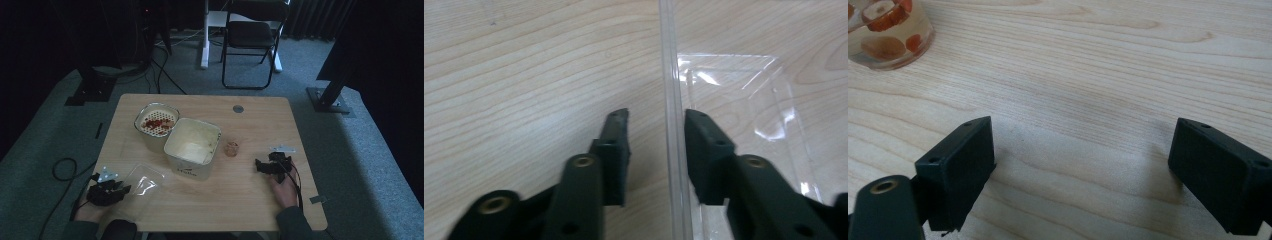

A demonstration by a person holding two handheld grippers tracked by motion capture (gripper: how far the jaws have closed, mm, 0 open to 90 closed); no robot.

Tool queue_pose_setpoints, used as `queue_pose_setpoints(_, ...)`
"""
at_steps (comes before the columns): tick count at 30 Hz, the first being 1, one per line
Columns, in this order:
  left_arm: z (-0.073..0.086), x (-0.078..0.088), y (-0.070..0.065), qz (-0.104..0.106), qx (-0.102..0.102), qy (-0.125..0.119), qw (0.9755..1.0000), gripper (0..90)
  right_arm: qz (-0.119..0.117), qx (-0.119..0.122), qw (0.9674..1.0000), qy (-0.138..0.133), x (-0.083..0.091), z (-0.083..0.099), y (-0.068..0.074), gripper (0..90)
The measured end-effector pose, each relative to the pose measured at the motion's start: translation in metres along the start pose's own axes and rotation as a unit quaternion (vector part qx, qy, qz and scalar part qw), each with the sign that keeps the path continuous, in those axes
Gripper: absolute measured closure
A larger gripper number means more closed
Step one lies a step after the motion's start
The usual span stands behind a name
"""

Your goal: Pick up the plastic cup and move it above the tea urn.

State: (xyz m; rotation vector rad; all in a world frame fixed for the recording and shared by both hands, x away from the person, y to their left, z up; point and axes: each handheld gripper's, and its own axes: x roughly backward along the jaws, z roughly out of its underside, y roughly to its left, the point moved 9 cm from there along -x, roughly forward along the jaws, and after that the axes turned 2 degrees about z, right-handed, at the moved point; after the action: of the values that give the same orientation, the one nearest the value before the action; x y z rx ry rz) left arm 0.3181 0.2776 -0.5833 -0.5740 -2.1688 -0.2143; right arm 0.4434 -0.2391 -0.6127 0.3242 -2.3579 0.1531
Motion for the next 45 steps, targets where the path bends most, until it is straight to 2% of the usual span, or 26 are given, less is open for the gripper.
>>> queue_pose_setpoints(2, -0.001, -0.002, 0.0, -0.003, 0.001, 0.002, 1.0, 74.0, 0.0, 0.0, 1.0, 0.0, 0.0, 0.0, 0.0, 10.9)
queue_pose_setpoints(3, -0.003, -0.002, 0.001, -0.009, -0.001, 0.003, 1.0, 74.0, 0.0, 0.0, 1.0, 0.0, 0.0, 0.0, 0.0, 10.9)
queue_pose_setpoints(5, -0.009, -0.002, 0.003, -0.011, 0.002, -0.004, 0.9999, 83.8, 0.0, 0.0, 1.0, 0.0, 0.0, 0.0, 0.0, 10.9)
queue_pose_setpoints(7, -0.014, 0.0, 0.006, -0.017, 0.006, -0.008, 0.9998, 86.4, 0.0, 0.0, 1.0, 0.0, 0.0, 0.0, 0.0, 10.9)
queue_pose_setpoints(8, -0.022, 0.004, 0.01, -0.019, 0.009, -0.023, 0.9995, 87.5, 0.0, 0.0, 1.0, 0.0, 0.0, 0.0, 0.0, 10.9)
queue_pose_setpoints(10, -0.028, 0.009, 0.014, -0.029, 0.005, -0.031, 0.9991, 88.2, 0.0, 0.0, 1.0, 0.0, 0.0, 0.0, 0.0, 10.9)
queue_pose_setpoints(15, -0.041, 0.022, 0.02, -0.035, 0.005, -0.053, 0.998, 88.5, 0.0, 0.0, 1.0, 0.0, 0.0, 0.0, 0.0, 10.9)
queue_pose_setpoints(16, -0.047, 0.029, 0.024, -0.039, 0.007, -0.066, 0.997, 88.5, 0.0, 0.0, 1.0, 0.0, 0.0, 0.0, 0.0, 10.9)
queue_pose_setpoints(20, -0.054, 0.04, 0.028, -0.042, 0.01, -0.082, 0.9957, 88.6, 0.0, 0.0, 1.0, 0.0, 0.0, 0.0, 0.0, 10.9)
queue_pose_setpoints(21, -0.059, 0.047, 0.03, -0.041, 0.01, -0.093, 0.9947, 88.5, 0.0, 0.0, 1.0, 0.0, 0.0, 0.0, 0.0, 10.9)
queue_pose_setpoints(27, -0.067, 0.061, 0.037, -0.048, 0.008, -0.106, 0.9932, 88.5, 0.0, 0.0, 1.0, 0.0, 0.0, 0.0, 0.0, 10.9)
queue_pose_setpoints(29, -0.076, 0.07, 0.039, -0.047, 0.0, -0.118, 0.9919, 88.3, 0.0, 0.0, 1.0, 0.0, 0.0, 0.0, 0.0, 10.9)
queue_pose_setpoints(34, -0.097, 0.08, 0.037, -0.046, -0.014, -0.136, 0.9896, 88.1, 0.0, 0.0, 1.0, 0.0, 0.0, 0.0, 0.0, 10.9)
queue_pose_setpoints(39, -0.132, 0.086, 0.025, -0.022, -0.035, -0.163, 0.9857, 88.0, 0.0, 0.0, 1.0, 0.0, 0.0, 0.0, 0.0, 10.9)
queue_pose_setpoints(40, -0.132, 0.086, 0.025, -0.022, -0.035, -0.163, 0.9857, 87.9, 0.0, 0.0, 1.0, 0.0, 0.0, 0.0, 0.0, 10.9)
queue_pose_setpoints(41, -0.146, 0.086, 0.017, -0.012, -0.045, -0.172, 0.984, 87.9, 0.0, 0.0, 1.0, 0.0, 0.0, 0.0, 0.0, 10.9)
queue_pose_setpoints(45, -0.173, 0.078, -0.005, 0.012, -0.067, -0.18, 0.9813, 87.7, 0.0, 0.0, 1.0, 0.0, 0.0, 0.0, 0.0, 10.9)
